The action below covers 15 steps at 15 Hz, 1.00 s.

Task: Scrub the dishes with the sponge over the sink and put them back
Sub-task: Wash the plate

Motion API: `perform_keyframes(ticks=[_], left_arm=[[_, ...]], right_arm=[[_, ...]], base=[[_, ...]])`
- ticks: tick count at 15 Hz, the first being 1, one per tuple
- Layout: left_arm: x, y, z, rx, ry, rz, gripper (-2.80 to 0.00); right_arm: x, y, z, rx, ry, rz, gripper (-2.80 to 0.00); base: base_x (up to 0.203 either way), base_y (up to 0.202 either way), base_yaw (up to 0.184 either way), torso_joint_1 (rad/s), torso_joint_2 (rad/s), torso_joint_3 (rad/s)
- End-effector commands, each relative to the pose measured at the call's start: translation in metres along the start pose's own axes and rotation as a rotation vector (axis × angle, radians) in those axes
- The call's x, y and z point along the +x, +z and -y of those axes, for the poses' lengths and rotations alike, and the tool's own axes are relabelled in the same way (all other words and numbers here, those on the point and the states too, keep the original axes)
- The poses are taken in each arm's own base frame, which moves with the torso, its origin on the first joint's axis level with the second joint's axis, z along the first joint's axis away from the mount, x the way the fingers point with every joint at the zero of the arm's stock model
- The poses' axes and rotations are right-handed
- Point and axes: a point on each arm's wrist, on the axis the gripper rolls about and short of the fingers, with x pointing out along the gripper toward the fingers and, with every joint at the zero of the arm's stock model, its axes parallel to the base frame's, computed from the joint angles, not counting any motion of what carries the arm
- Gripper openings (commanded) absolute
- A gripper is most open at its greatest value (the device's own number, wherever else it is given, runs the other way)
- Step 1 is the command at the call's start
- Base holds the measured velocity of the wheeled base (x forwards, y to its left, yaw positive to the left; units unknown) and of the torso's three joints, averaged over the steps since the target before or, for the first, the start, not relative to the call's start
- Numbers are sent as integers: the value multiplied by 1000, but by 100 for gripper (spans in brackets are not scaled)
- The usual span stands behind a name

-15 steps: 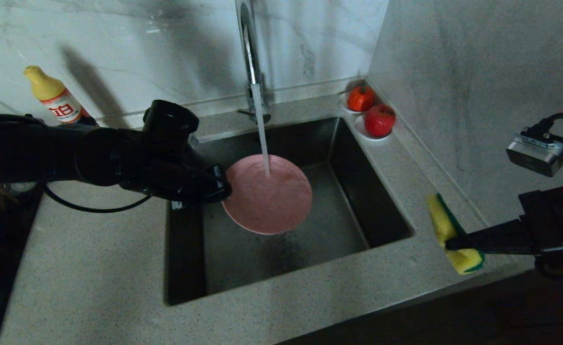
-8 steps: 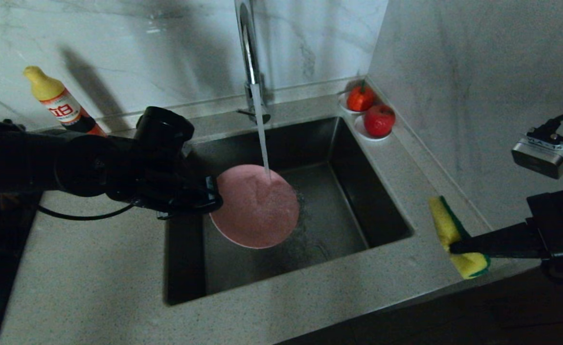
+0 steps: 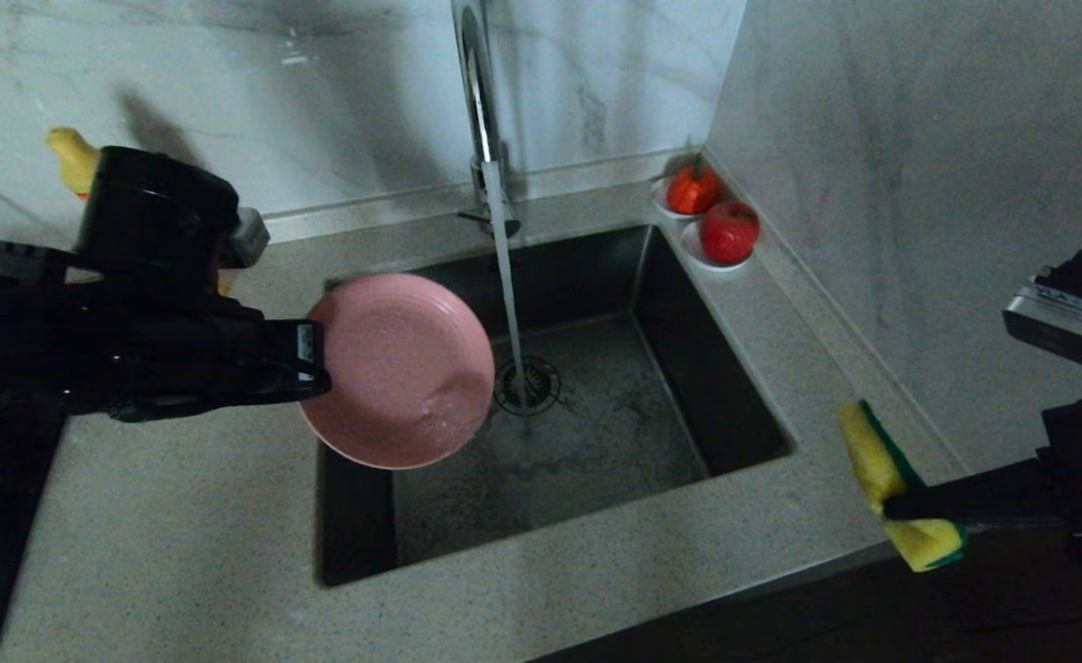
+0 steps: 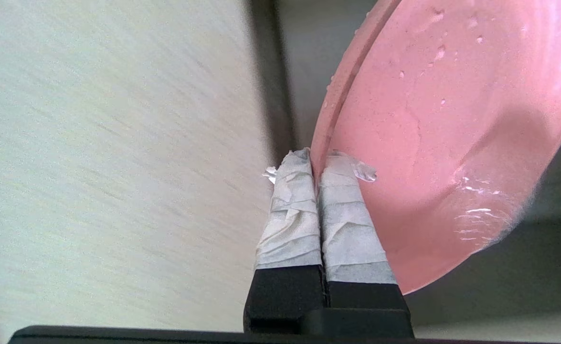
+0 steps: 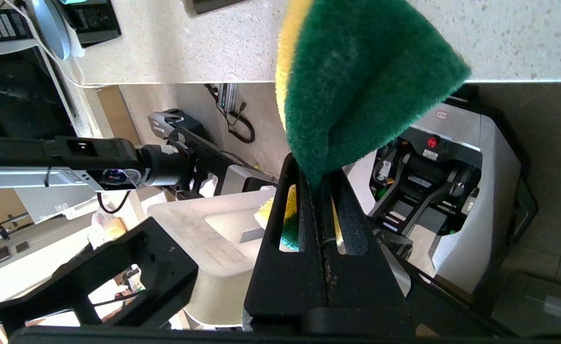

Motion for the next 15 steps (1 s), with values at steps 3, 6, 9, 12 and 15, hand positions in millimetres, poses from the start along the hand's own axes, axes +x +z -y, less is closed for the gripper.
perform_keyframes(ticks=[3, 6, 9, 12, 15], left_arm=[[-26, 2, -12, 102, 76, 272, -280], [-32, 4, -15, 179, 145, 460, -280], [-44, 7, -19, 228, 193, 610, -280], [-63, 7, -27, 223, 200, 668, -280], [-90, 7, -37, 212, 187, 697, -280]], right_arm=[[1, -4, 2, 8, -4, -13, -280], [3, -1, 2, 9, -6, -14, -280], [4, 1, 2, 8, -8, -15, -280], [4, 1, 2, 8, -8, -15, -280], [0, 4, -2, -6, 2, 5, -280]], base=[[0, 0, 0, 0, 0, 0], [0, 0, 0, 0, 0, 0], [0, 0, 0, 0, 0, 0], [0, 0, 0, 0, 0, 0], [0, 0, 0, 0, 0, 0]])
